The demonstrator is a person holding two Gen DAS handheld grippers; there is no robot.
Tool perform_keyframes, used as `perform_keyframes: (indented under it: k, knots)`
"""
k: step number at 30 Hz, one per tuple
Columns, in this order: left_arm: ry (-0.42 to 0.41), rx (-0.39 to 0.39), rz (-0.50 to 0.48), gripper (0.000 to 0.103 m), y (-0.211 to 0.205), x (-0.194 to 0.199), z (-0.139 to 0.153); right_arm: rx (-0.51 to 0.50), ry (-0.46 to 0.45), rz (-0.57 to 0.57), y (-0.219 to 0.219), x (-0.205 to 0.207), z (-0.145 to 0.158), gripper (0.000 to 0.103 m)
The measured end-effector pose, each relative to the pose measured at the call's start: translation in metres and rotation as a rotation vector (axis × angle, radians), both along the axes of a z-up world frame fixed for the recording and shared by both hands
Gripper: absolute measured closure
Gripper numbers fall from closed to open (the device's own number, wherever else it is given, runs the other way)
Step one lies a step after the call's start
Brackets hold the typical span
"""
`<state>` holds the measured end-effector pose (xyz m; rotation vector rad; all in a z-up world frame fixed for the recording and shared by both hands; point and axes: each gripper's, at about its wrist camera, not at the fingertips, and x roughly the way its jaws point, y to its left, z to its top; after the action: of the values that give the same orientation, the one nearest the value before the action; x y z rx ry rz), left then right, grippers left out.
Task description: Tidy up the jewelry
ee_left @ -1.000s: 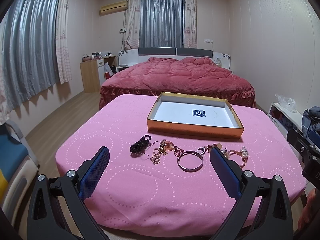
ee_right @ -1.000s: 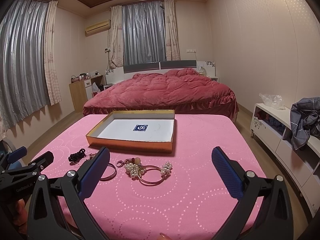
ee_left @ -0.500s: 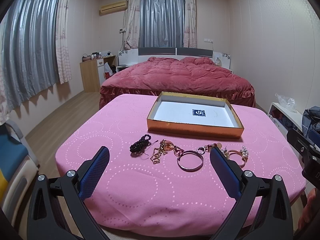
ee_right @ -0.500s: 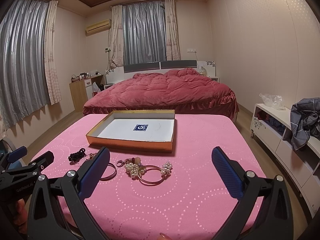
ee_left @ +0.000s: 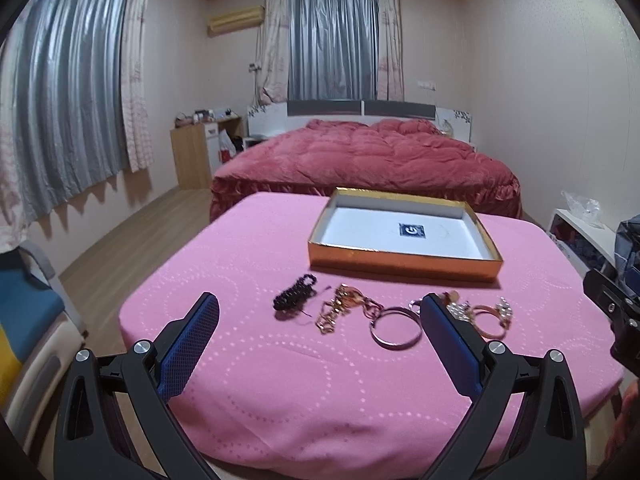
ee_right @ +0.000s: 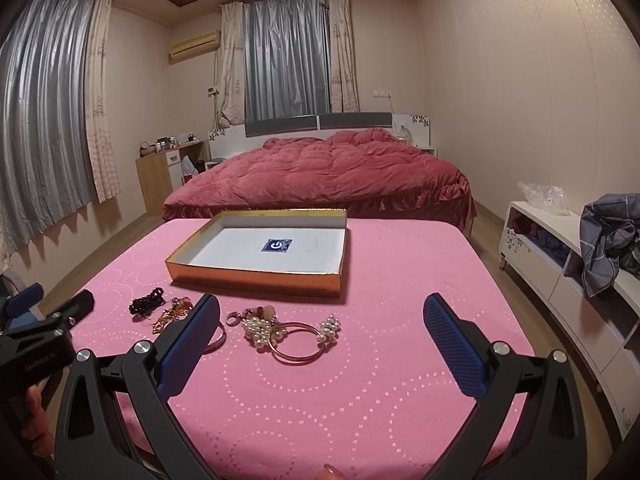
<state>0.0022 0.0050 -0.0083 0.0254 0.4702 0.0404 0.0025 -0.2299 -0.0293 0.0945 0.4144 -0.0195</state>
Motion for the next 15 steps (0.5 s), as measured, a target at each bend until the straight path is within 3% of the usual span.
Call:
perform_keyframes:
  k: [1,5,7,15]
  knots:
    - [-0.004,-0.002,-0.005,0.005,0.001,0.001,-0.001,0.006,0.010,-0.005,-0.002,0.002,-0.002,0.103]
    - [0.039,-0.099,-0.103,0.005,0.010,0.008,-0.011,0.021,0.041,-0.008,-0.005,0.007,-0.010,0.103]
    - [0.066,-0.141,-0.098,0.005,0.014,0.014,-0.016,0.021,0.056,-0.006,-0.006,0.010,-0.014,0.103]
    - [0.175,-0.109,-0.022,0.005,0.028,0.037,-0.047,0.107,0.134,0.068,-0.014,0.029,-0.038,0.103]
